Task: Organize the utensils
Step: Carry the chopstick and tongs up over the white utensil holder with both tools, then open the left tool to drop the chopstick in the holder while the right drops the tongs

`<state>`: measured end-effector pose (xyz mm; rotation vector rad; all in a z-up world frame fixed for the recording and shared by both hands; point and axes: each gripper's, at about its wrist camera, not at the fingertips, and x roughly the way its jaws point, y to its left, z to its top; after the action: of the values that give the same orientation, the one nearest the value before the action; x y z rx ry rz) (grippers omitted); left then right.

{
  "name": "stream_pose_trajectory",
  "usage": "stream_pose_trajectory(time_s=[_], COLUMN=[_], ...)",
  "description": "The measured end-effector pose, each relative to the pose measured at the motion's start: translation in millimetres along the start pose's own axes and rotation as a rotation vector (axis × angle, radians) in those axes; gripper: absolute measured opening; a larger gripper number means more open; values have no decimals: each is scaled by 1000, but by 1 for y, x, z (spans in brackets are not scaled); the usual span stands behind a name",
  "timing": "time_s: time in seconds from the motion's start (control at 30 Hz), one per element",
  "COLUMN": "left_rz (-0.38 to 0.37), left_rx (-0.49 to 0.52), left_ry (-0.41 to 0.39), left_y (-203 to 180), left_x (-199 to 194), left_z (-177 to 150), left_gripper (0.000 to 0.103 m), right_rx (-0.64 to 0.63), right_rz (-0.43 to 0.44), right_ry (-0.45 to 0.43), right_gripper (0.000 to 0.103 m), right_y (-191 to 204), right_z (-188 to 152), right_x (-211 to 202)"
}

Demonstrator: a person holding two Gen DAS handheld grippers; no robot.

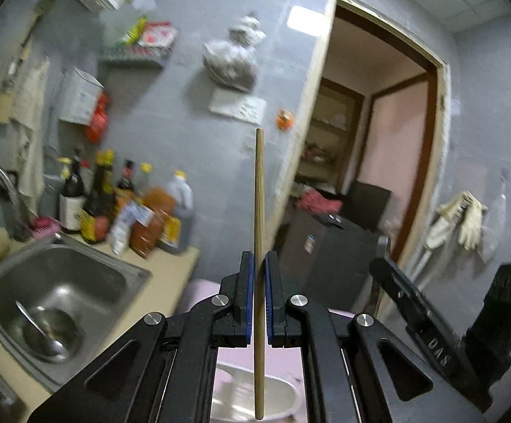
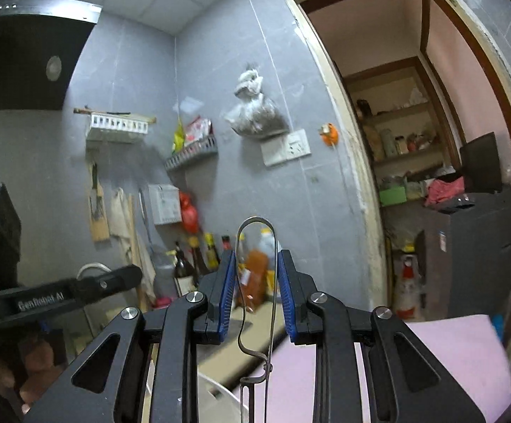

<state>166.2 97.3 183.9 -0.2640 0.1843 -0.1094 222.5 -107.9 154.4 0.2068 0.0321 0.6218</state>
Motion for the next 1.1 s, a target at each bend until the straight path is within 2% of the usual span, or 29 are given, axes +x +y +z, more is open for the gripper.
stream_pose_trajectory(time_s=[0.13, 0.27, 0.53, 0.73, 1.1], left_rz=[80, 142, 222, 220, 182], left_rx=[7, -10, 8, -1, -23], left_ry=[-38, -41, -21, 44, 178], left_y=[28, 53, 65, 66, 68], left_x=[-3, 5, 30, 46, 60], left_z=[8, 2, -25, -49, -83], left_gripper=[4, 4, 4, 4, 4], right_rx=[-6, -21, -41, -37, -12], right_rz=[-15, -53, -91, -87, -69], right_ry=[-32, -37, 0, 68, 185], right_gripper=[21, 22, 22, 22, 22], right_y=[19, 30, 33, 29, 23], right_z=[-10, -29, -64, -84, -99], right_x=[16, 26, 42, 46, 39])
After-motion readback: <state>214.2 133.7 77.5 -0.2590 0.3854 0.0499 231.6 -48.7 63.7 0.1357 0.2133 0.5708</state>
